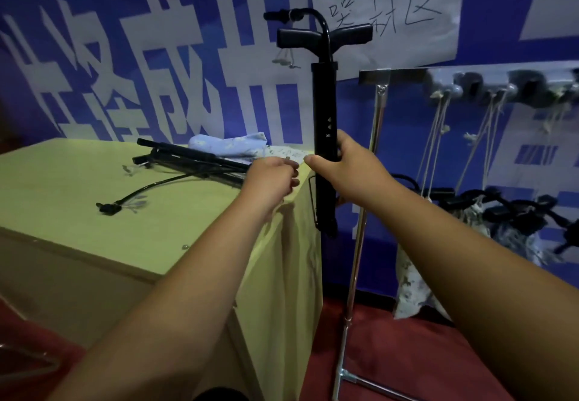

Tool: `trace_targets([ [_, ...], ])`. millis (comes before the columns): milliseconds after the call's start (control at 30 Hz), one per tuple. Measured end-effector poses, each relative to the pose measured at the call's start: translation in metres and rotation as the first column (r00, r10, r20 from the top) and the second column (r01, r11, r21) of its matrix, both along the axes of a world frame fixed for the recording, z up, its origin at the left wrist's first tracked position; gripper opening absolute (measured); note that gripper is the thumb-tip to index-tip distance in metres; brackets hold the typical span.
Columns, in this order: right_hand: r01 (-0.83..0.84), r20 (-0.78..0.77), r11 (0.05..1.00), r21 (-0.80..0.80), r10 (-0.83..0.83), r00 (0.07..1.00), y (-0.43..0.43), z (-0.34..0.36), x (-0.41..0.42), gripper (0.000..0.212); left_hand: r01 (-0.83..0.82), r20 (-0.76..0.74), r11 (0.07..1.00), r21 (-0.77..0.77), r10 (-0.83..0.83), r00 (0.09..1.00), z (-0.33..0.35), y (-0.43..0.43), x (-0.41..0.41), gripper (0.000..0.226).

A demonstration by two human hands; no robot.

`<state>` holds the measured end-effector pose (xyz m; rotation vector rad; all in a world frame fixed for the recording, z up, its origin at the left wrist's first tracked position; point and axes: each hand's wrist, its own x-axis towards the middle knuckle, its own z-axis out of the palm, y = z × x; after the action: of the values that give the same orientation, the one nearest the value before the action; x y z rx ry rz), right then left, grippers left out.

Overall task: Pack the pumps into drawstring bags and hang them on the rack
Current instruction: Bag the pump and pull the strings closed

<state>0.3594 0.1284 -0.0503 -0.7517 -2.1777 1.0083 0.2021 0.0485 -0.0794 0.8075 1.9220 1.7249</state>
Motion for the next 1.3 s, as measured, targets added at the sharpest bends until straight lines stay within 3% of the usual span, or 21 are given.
trace_targets([
  [67, -0.015, 0.019, 1.000, -0.018, 0.016, 1.000, 0.007, 0.003, -0.012, 0.039, -0.109, -0.221, 0.984, -0.141, 0.076, 0.972, 0.010, 0.011, -0.035, 0.025],
  [133, -0.027, 0.041, 0.999, -0.022, 0.028, 0.999, 0.014, 0.004, -0.020, 0.040, -0.198, -0.443, 0.918, -0.343, 0.028, 0.896, 0.017, 0.028, -0.066, 0.025],
  [167, -0.030, 0.052, 0.999, -0.019, 0.031, 0.998, 0.019, 0.003, -0.025, 0.040, -0.245, -0.525, 0.853, -0.460, -0.039, 0.850, 0.020, 0.038, -0.080, 0.029],
  [233, -0.037, 0.072, 0.999, -0.009, 0.037, 0.997, 0.028, 0.000, -0.035, 0.041, -0.385, -0.678, 0.646, -0.659, -0.289, 0.676, 0.025, 0.059, -0.106, 0.037],
  [300, -0.037, 0.085, 0.999, 0.000, 0.037, 0.996, 0.037, -0.003, -0.043, 0.043, -0.453, -0.714, 0.571, -0.685, -0.403, 0.572, 0.024, 0.065, -0.118, 0.038],
  [367, -0.036, 0.089, 0.999, 0.009, 0.035, 0.995, 0.044, -0.007, -0.051, 0.044, -0.462, -0.692, 0.517, -0.720, -0.486, 0.534, 0.017, 0.068, -0.126, 0.045],
  [467, -0.039, 0.081, 0.999, 0.002, 0.039, 0.996, 0.052, -0.014, -0.060, 0.042, -0.494, -0.656, 0.434, -0.753, -0.439, 0.614, -0.001, 0.083, -0.156, 0.100],
  [533, -0.046, 0.068, 0.999, -0.014, 0.047, 0.997, 0.056, -0.018, -0.063, 0.041, -0.458, -0.623, 0.429, -0.779, -0.444, 0.644, -0.013, 0.096, -0.179, 0.131],
  [567, -0.049, 0.065, 0.999, -0.016, 0.050, 0.997, 0.056, -0.020, -0.064, 0.041, -0.446, -0.613, 0.430, -0.785, -0.435, 0.660, -0.014, 0.094, -0.179, 0.130],
  [733, -0.059, 0.061, 0.998, -0.013, 0.060, 0.996, 0.056, -0.027, -0.066, 0.044, -0.451, -0.686, 0.580, -0.678, -0.280, 0.671, -0.002, 0.080, -0.153, 0.076],
  [867, -0.065, 0.057, 0.998, -0.011, 0.065, 0.996, 0.052, -0.026, -0.063, 0.043, -0.428, -0.784, 0.715, -0.552, -0.271, 0.558, 0.013, 0.075, -0.157, 0.050],
  [933, -0.063, 0.050, 0.998, -0.015, 0.064, 0.997, 0.049, -0.024, -0.061, 0.043, -0.407, -0.789, 0.720, -0.562, -0.320, 0.524, 0.025, 0.072, -0.157, 0.039],
  [967, -0.062, 0.046, 0.998, -0.018, 0.063, 0.997, 0.047, -0.023, -0.059, 0.043, -0.416, -0.786, 0.685, -0.598, -0.401, 0.470, 0.025, 0.071, -0.156, 0.037],
  [1000, -0.061, 0.040, 0.998, -0.020, 0.062, 0.997, 0.045, -0.021, -0.058, 0.042, -0.405, -0.744, 0.635, -0.658, -0.465, 0.480, 0.024, 0.073, -0.155, 0.037],
  [1067, -0.062, 0.029, 0.998, -0.023, 0.063, 0.998, 0.042, -0.019, -0.056, 0.042, -0.426, -0.712, 0.572, -0.701, -0.537, 0.453, 0.016, 0.075, -0.154, 0.044],
  [1133, -0.067, 0.024, 0.998, -0.020, 0.068, 0.997, 0.039, -0.018, -0.055, 0.043, -0.400, -0.670, 0.563, -0.723, -0.429, 0.605, 0.007, 0.077, -0.159, 0.064],
  [1200, -0.077, 0.024, 0.997, -0.017, 0.077, 0.997, 0.038, -0.017, -0.054, 0.043, -0.402, -0.653, 0.580, -0.709, -0.322, 0.686, -0.008, 0.079, -0.168, 0.105],
  [1267, -0.081, 0.025, 0.997, -0.010, 0.082, 0.996, 0.039, -0.017, -0.055, 0.043, -0.417, -0.673, 0.601, -0.682, -0.294, 0.678, -0.016, 0.081, -0.171, 0.122],
  [1300, -0.080, 0.027, 0.997, -0.009, 0.081, 0.996, 0.039, -0.017, -0.055, 0.042, -0.427, -0.686, 0.599, -0.678, -0.305, 0.661, -0.015, 0.081, -0.169, 0.116],
])
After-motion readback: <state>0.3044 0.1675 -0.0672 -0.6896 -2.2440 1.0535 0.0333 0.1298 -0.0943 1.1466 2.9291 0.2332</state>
